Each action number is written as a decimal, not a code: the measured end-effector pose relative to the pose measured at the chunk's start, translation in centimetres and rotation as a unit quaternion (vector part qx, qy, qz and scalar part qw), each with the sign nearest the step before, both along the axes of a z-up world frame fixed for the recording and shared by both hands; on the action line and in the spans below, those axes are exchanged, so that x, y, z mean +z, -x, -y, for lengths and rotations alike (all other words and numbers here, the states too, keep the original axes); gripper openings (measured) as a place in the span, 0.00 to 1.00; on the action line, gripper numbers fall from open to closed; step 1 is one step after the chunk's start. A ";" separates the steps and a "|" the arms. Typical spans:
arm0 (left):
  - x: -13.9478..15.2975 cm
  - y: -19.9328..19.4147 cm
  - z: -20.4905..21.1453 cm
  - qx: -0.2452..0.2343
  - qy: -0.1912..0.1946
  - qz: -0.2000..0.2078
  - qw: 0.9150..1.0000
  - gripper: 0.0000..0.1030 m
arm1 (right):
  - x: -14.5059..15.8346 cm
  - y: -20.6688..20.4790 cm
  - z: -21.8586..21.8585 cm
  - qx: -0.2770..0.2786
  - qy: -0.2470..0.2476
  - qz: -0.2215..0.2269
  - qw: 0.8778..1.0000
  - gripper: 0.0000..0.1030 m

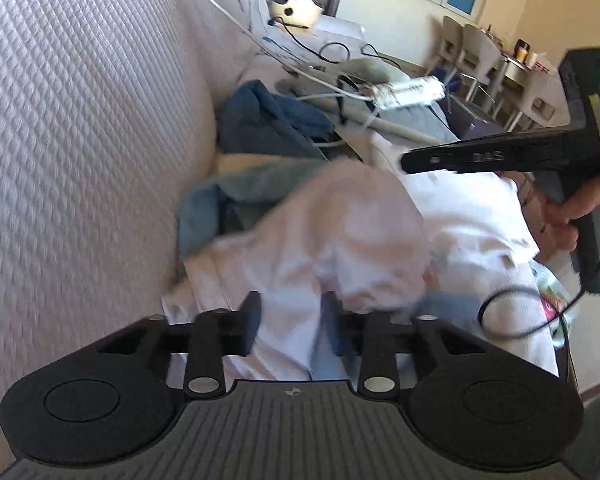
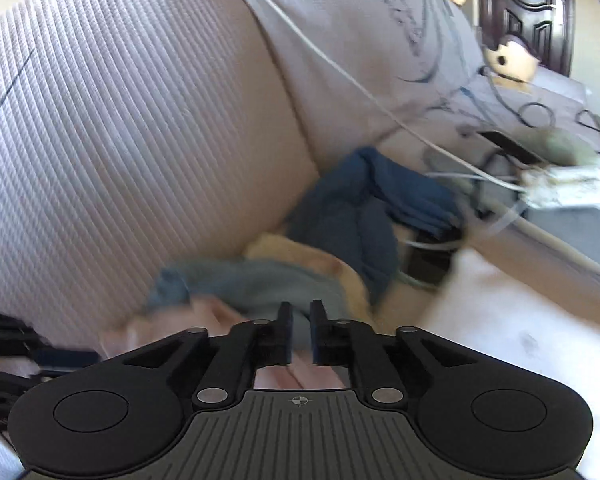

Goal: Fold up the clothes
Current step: 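Grasp the light-blue sweatpants waistband with the left gripper while the right gripper grasps it, then lift the sweatpants waistband with both grippers and lay it over the white shirt, then open both grippers and release the sweatpants waistband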

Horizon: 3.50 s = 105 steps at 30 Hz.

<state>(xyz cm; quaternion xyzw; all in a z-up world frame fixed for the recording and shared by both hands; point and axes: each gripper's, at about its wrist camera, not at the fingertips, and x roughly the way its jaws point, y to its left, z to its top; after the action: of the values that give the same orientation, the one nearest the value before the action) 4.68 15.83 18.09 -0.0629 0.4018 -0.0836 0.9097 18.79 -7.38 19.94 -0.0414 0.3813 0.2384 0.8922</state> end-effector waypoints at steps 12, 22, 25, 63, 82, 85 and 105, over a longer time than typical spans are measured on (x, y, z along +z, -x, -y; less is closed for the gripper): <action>-4.4 -1.2 5.0 -0.014 -0.009 -0.021 1.000 0.56 | -5.6 7.4 7.4 0.015 0.024 -0.093 0.995 0.65; -6.0 -2.0 5.8 -0.049 -0.015 0.003 0.999 0.29 | -10.0 6.1 8.0 -0.018 -0.007 -0.152 0.988 0.33; -5.2 -1.2 5.8 -0.061 -0.016 0.001 0.998 0.27 | -9.6 6.6 7.4 -0.011 0.028 -0.134 0.990 0.25; 3.8 -19.4 18.9 -0.153 0.018 0.027 0.988 0.27 | 2.1 2.1 22.4 -0.121 0.042 0.014 0.992 0.19; -1.1 -25.3 14.7 -0.115 -0.051 -0.033 0.992 0.47 | -8.2 -4.6 28.3 -0.195 0.000 -0.119 0.974 0.24; 0.7 -22.3 14.1 -0.117 -0.046 -0.019 0.992 0.47 | -7.5 -4.3 27.8 -0.198 0.014 -0.114 0.973 0.31; 7.9 8.8 8.8 -0.065 0.036 0.020 0.997 0.64 | 0.4 15.0 19.2 -0.064 0.074 -0.043 0.994 0.56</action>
<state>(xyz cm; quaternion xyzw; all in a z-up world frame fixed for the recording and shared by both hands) -4.13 6.98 25.95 -0.0674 0.3837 -0.1576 0.9074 3.81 -26.61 20.33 -0.0729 0.4376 0.1532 0.8830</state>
